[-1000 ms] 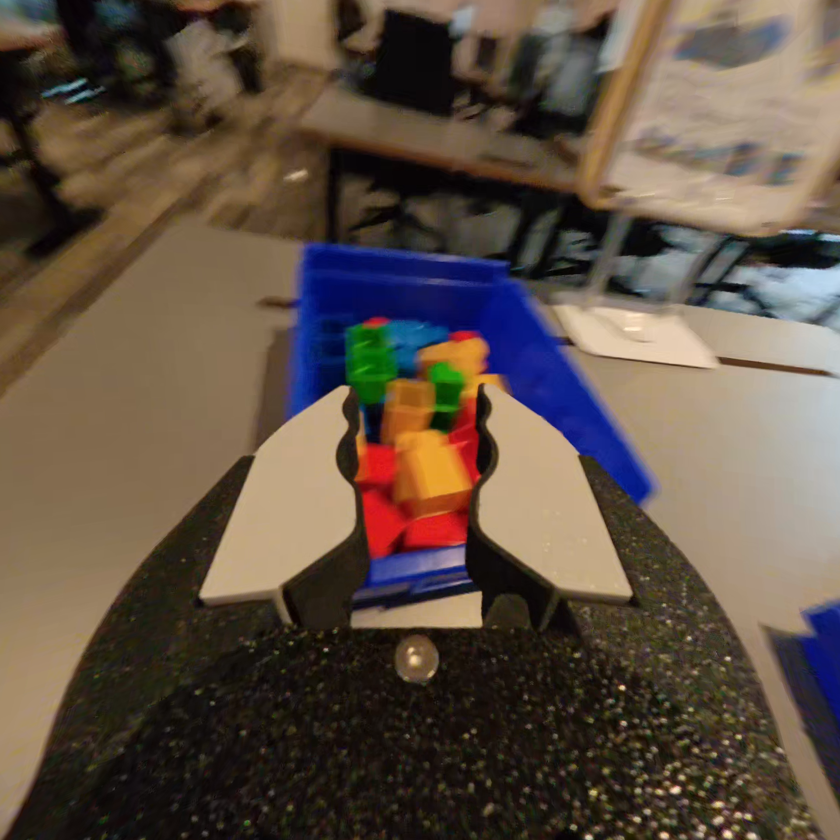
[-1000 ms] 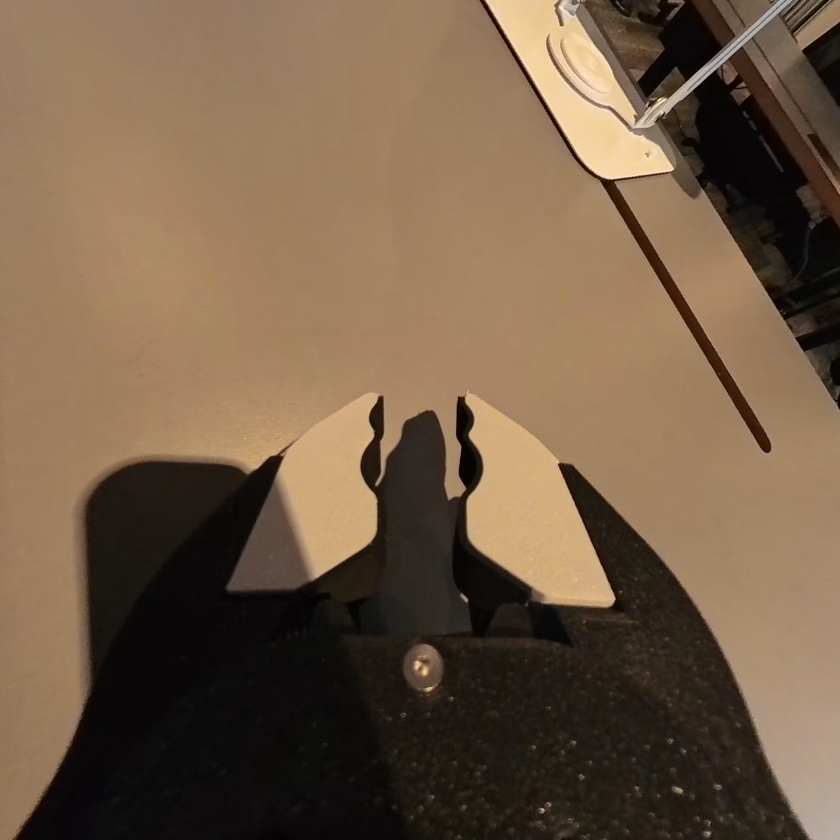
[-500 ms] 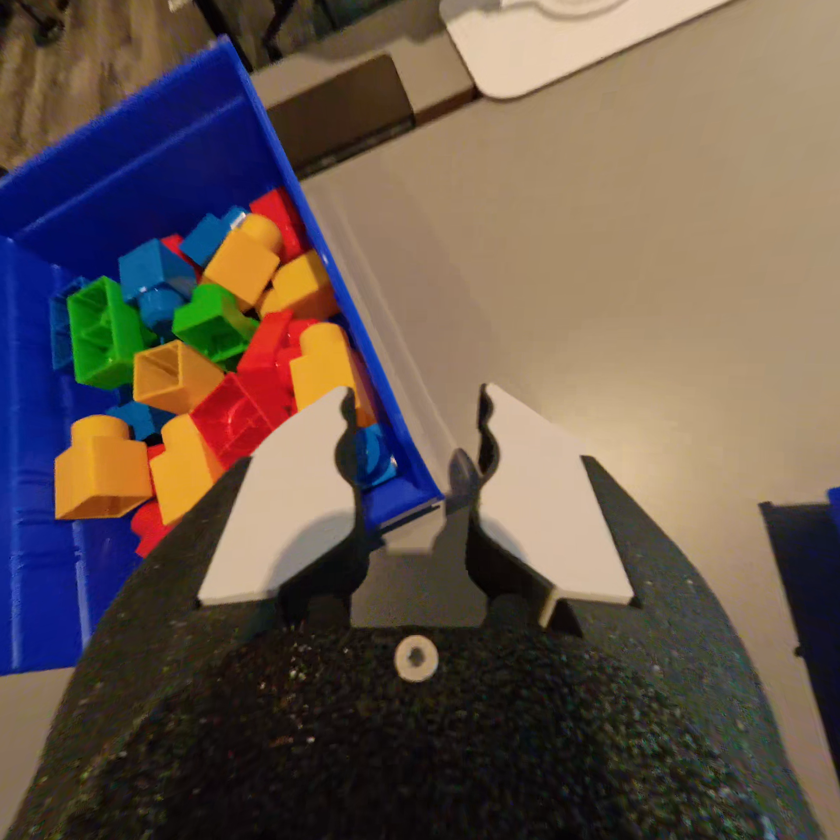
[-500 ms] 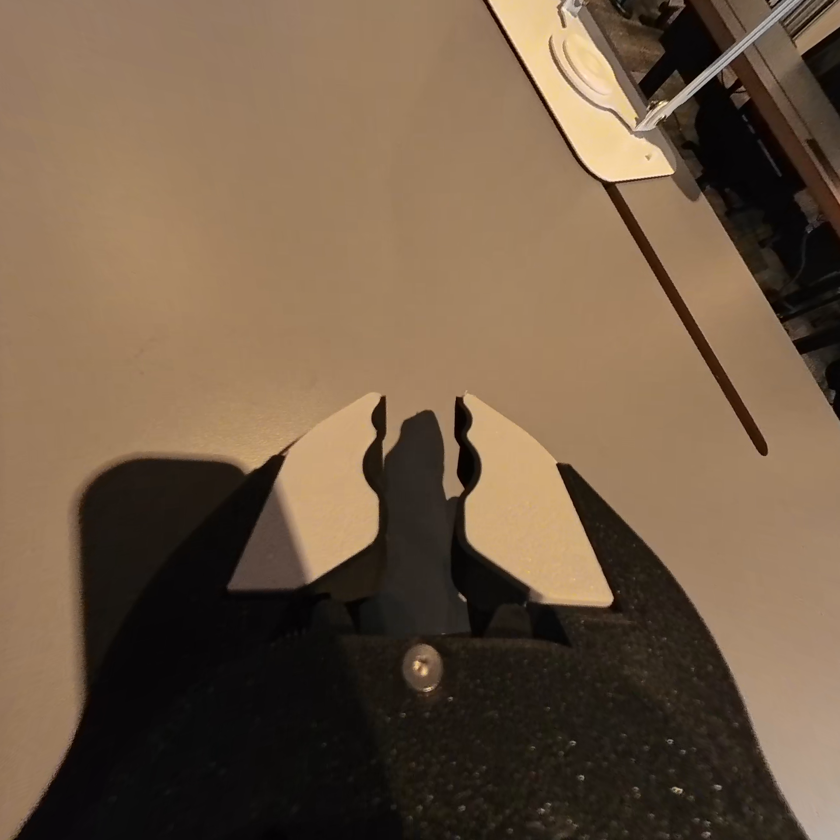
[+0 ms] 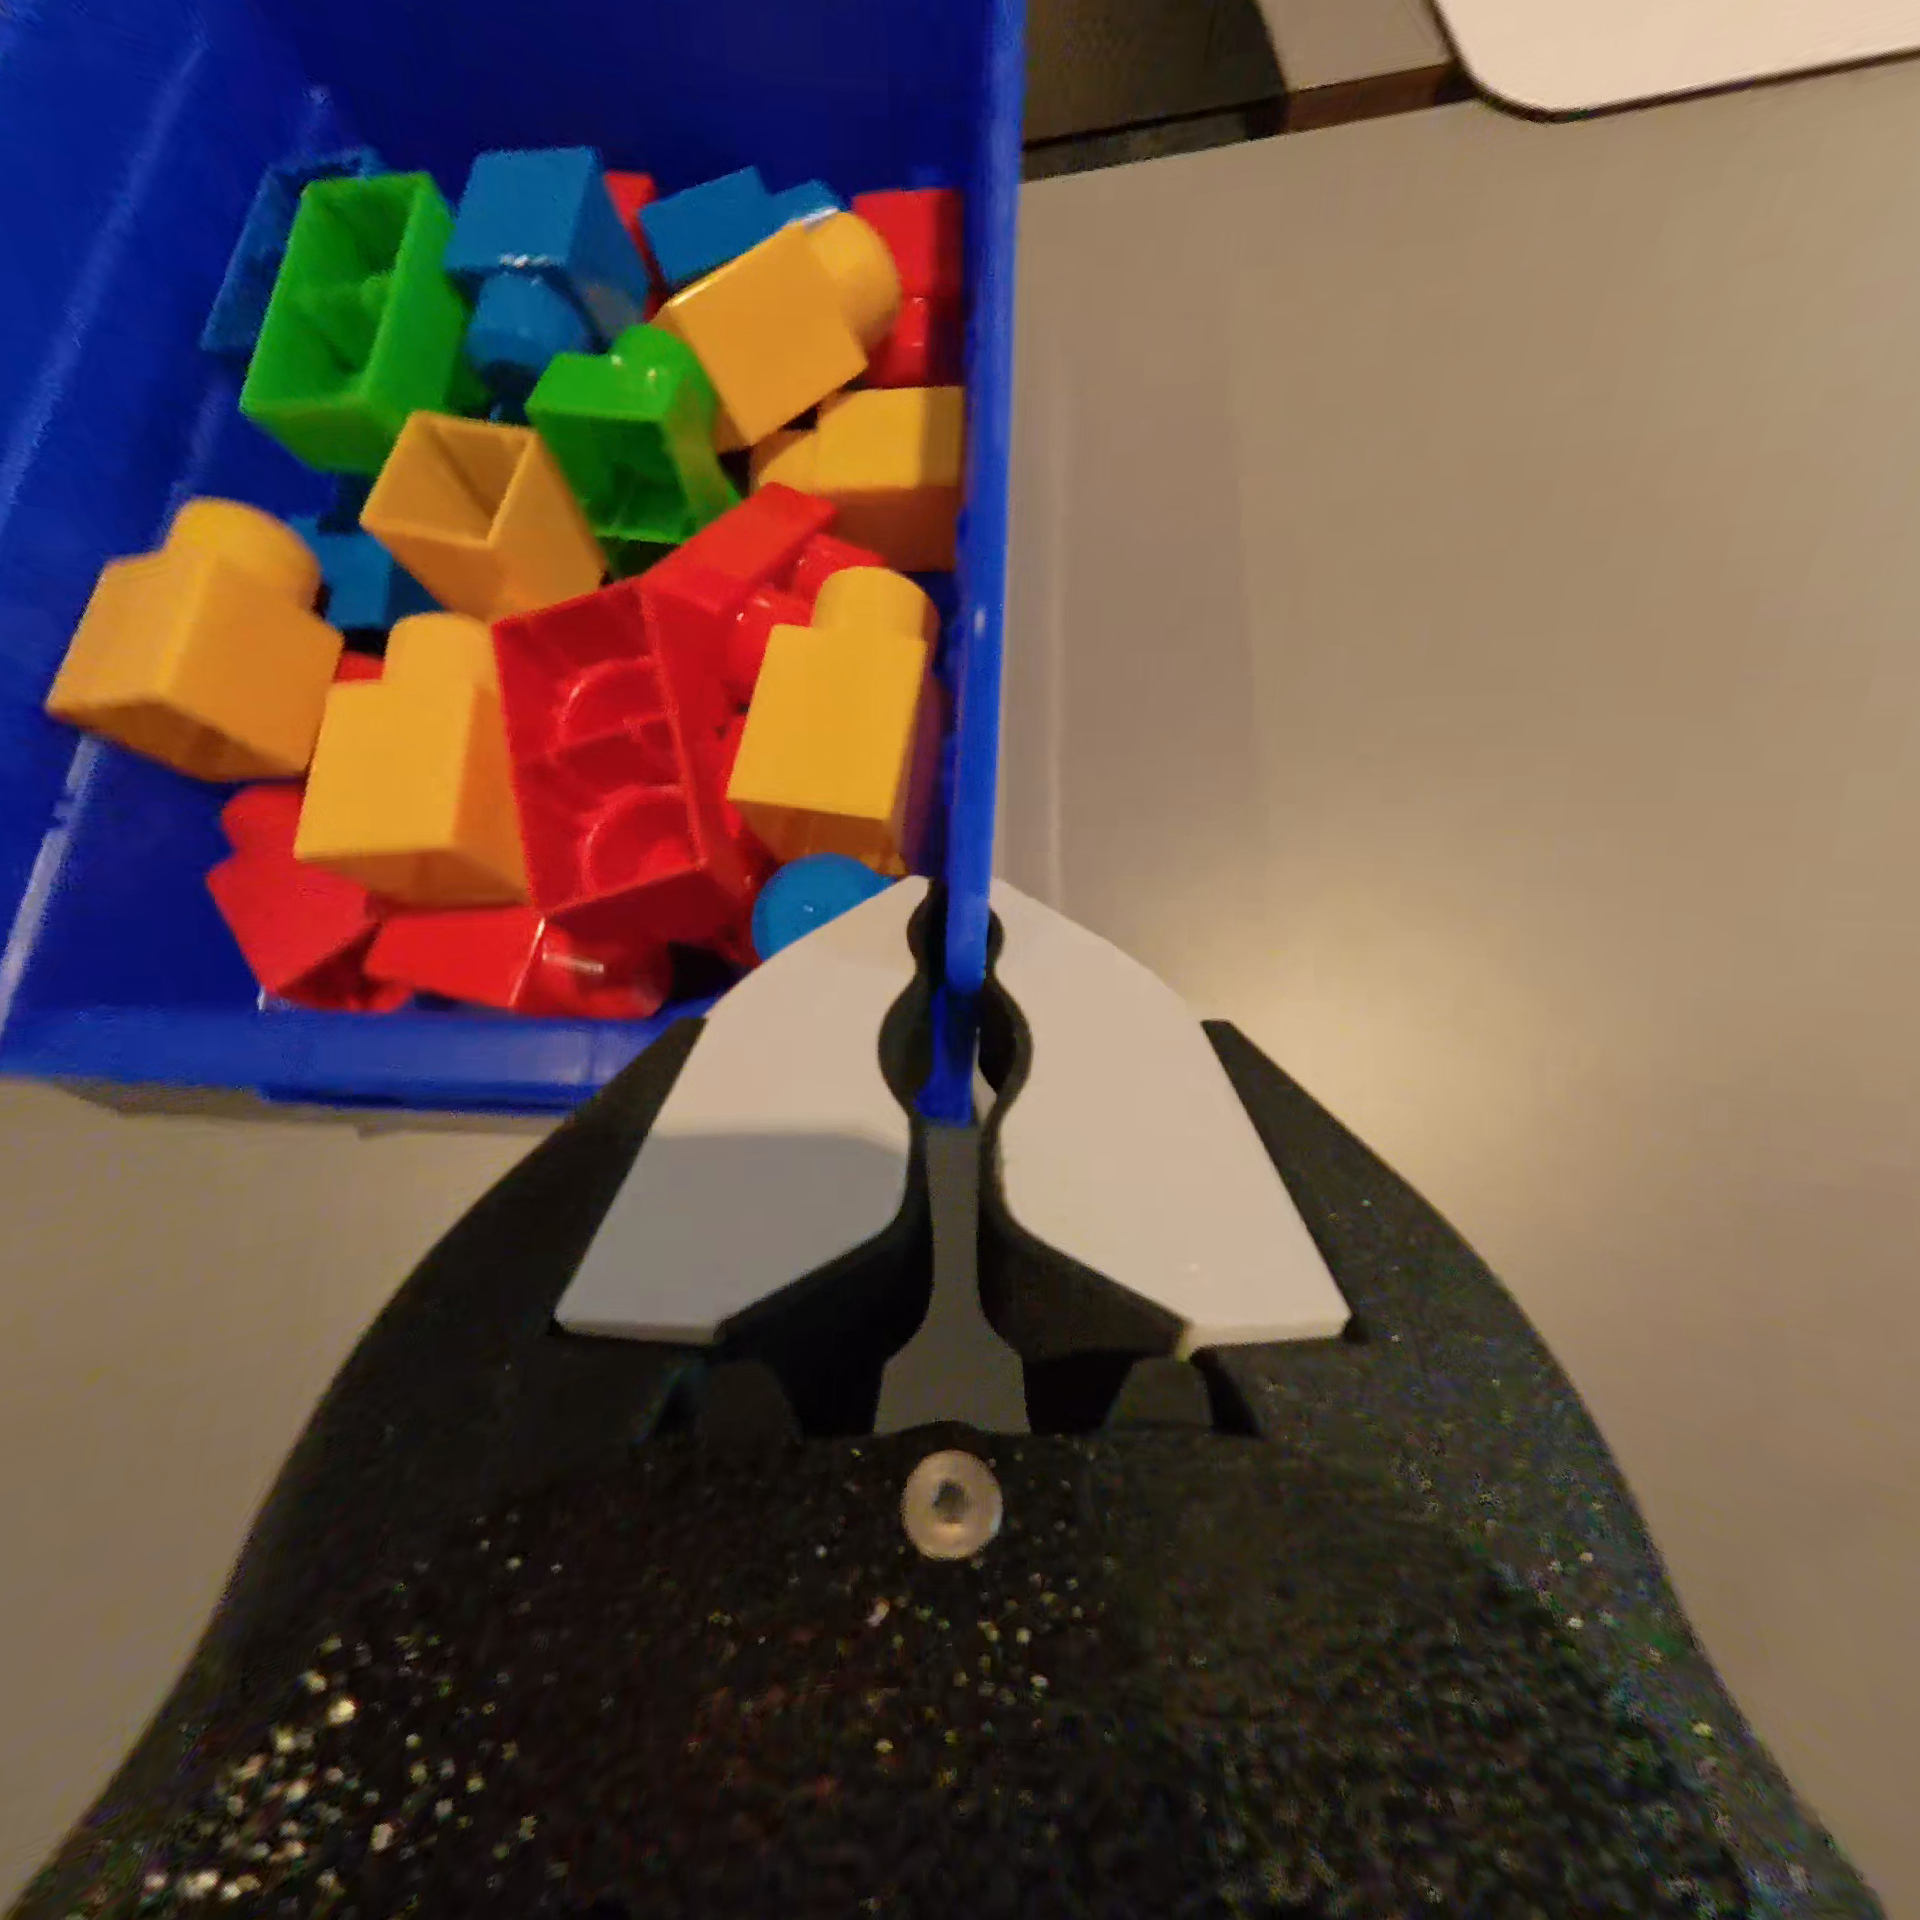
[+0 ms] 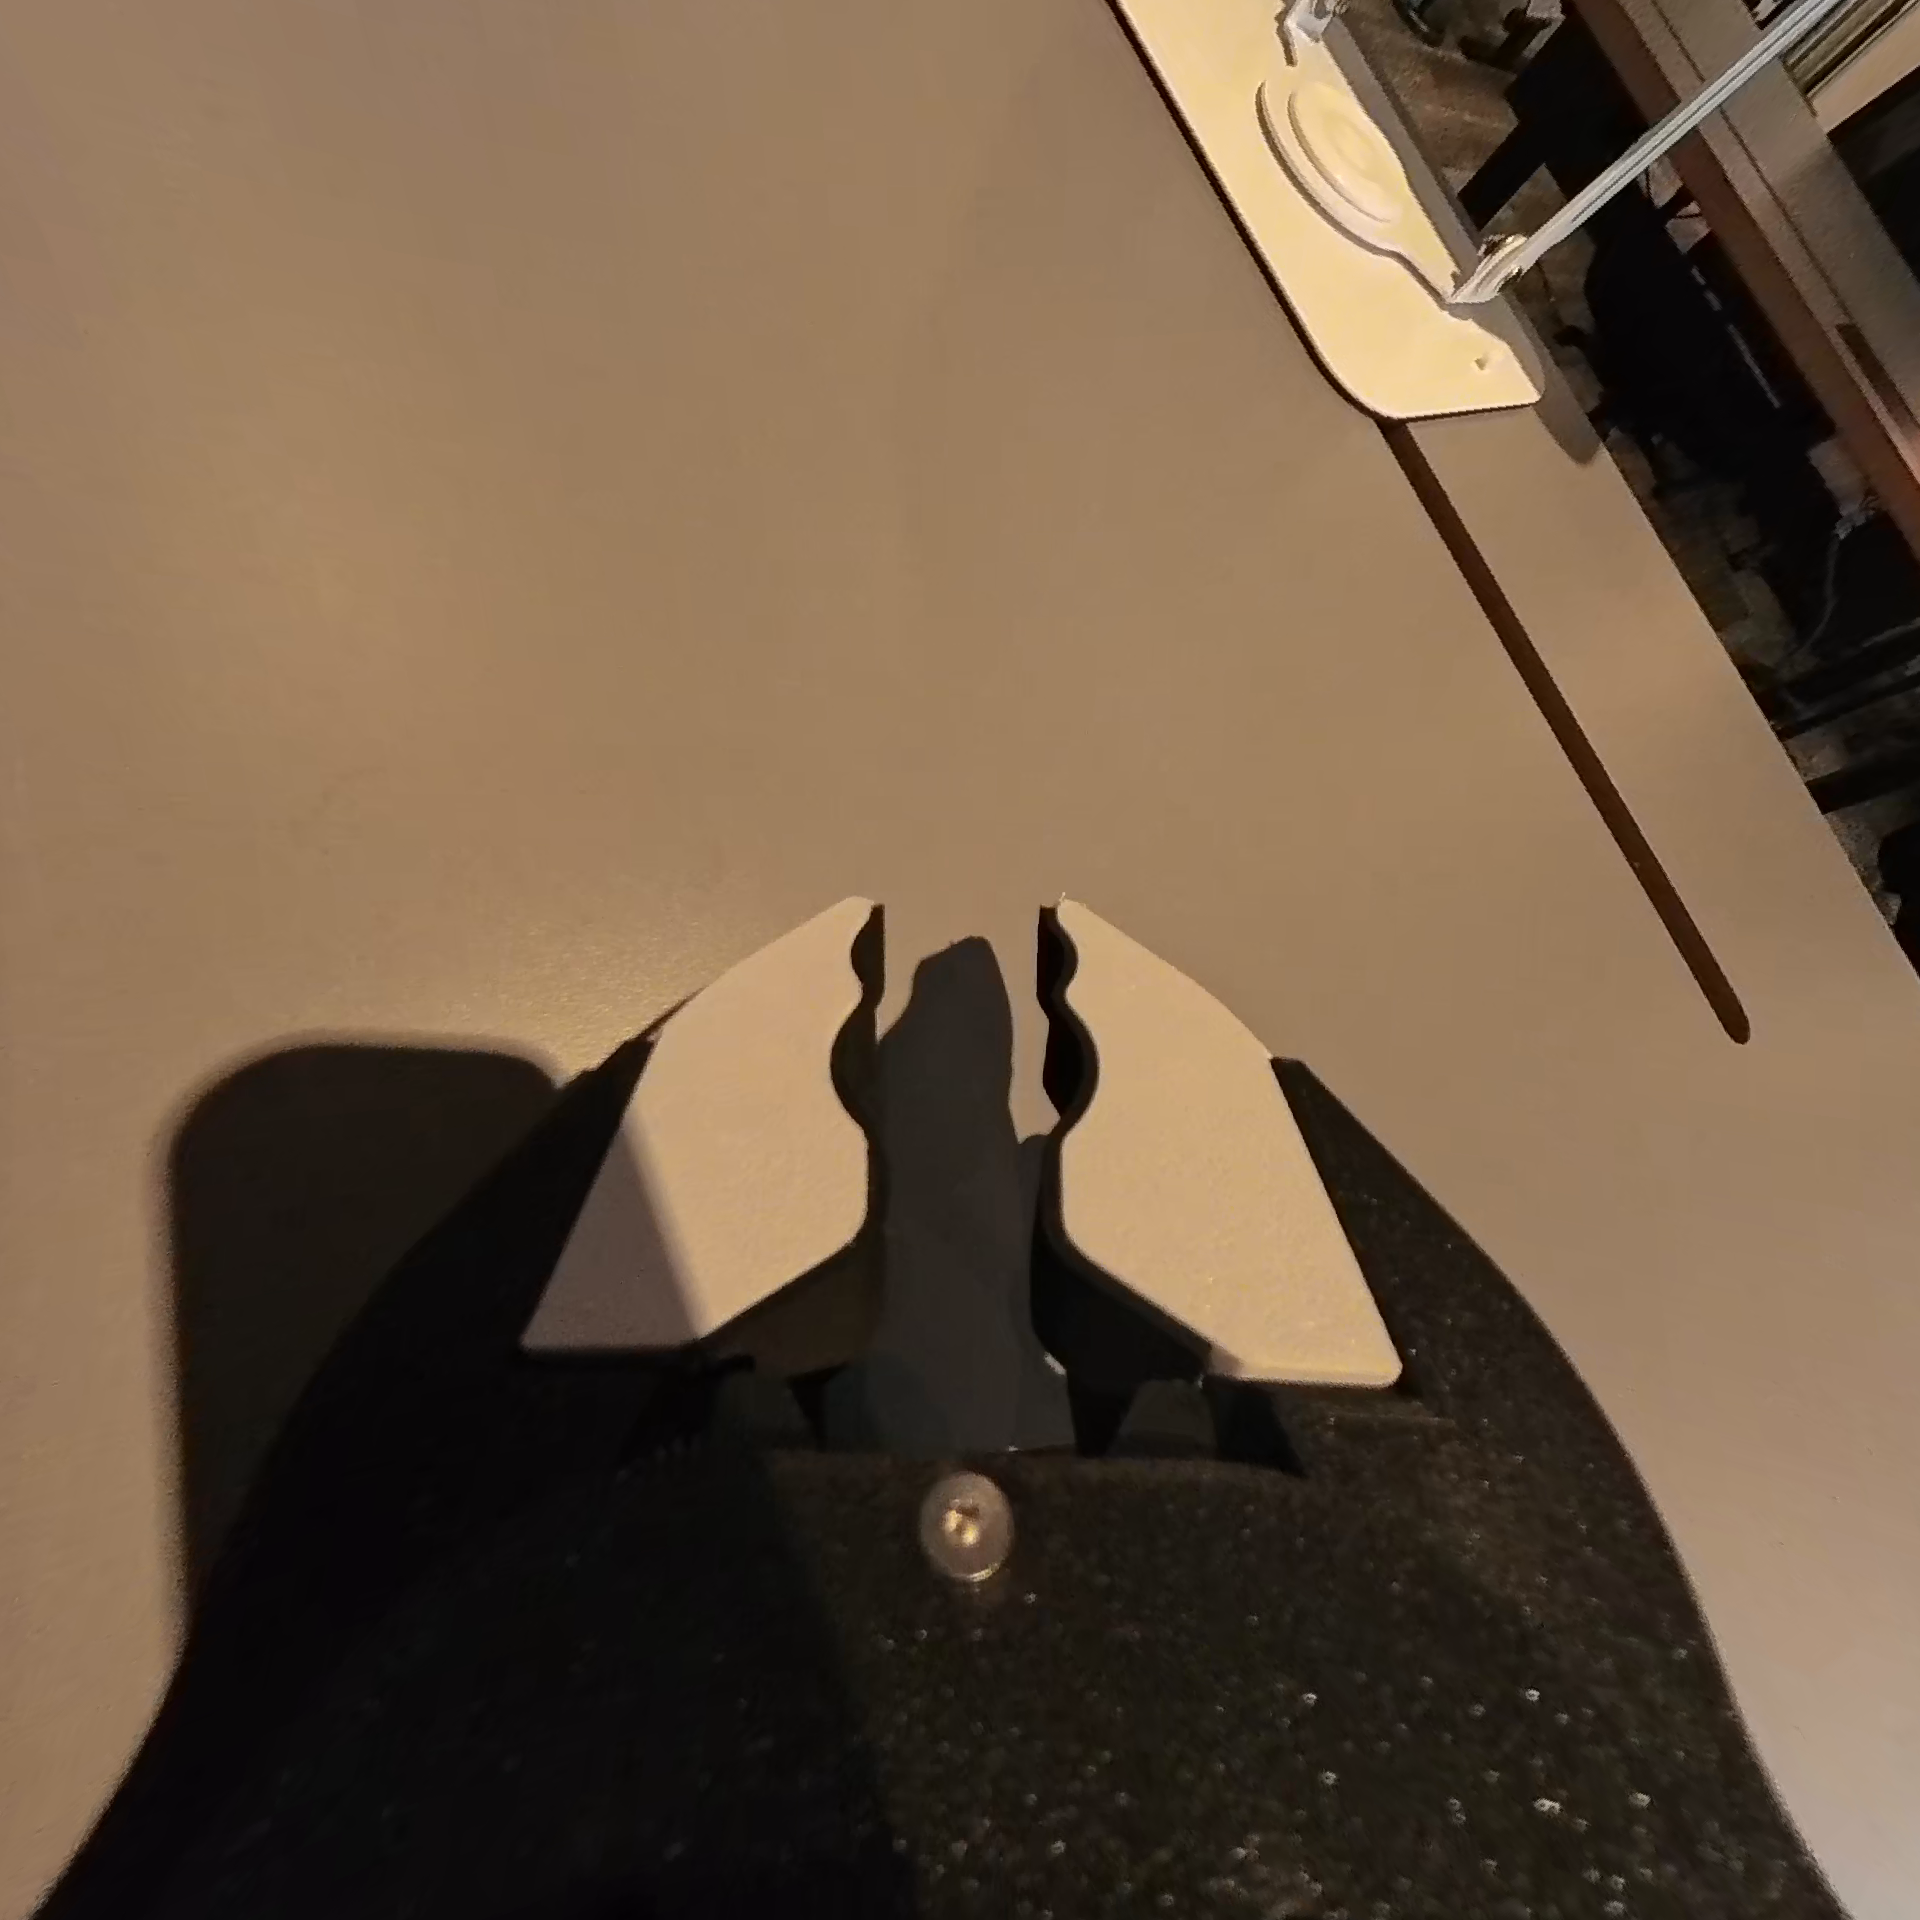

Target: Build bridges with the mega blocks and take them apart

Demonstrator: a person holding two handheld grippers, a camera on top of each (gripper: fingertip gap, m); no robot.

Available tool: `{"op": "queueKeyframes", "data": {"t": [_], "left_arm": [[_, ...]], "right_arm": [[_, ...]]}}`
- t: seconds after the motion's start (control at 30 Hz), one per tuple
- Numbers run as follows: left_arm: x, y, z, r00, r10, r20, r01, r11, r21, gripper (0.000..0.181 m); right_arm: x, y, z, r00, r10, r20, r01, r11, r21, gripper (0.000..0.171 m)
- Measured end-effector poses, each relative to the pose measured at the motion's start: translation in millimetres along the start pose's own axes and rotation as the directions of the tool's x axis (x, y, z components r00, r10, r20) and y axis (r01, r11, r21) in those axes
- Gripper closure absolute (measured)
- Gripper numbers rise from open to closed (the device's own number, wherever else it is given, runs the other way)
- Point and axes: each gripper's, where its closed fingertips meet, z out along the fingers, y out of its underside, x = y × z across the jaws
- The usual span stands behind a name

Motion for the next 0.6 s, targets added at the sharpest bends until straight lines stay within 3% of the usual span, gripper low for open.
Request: {"op": "queueKeyframes", "data": {"t": [0.6], "left_arm": [[-72,54,-54,0.946,-0.225,0.231,0.207,0.973,0.102,0.177]], "right_arm": [[1,0,0,1.0,-0.001,-0.006,0.001,1.0,0.0,0.145]]}}
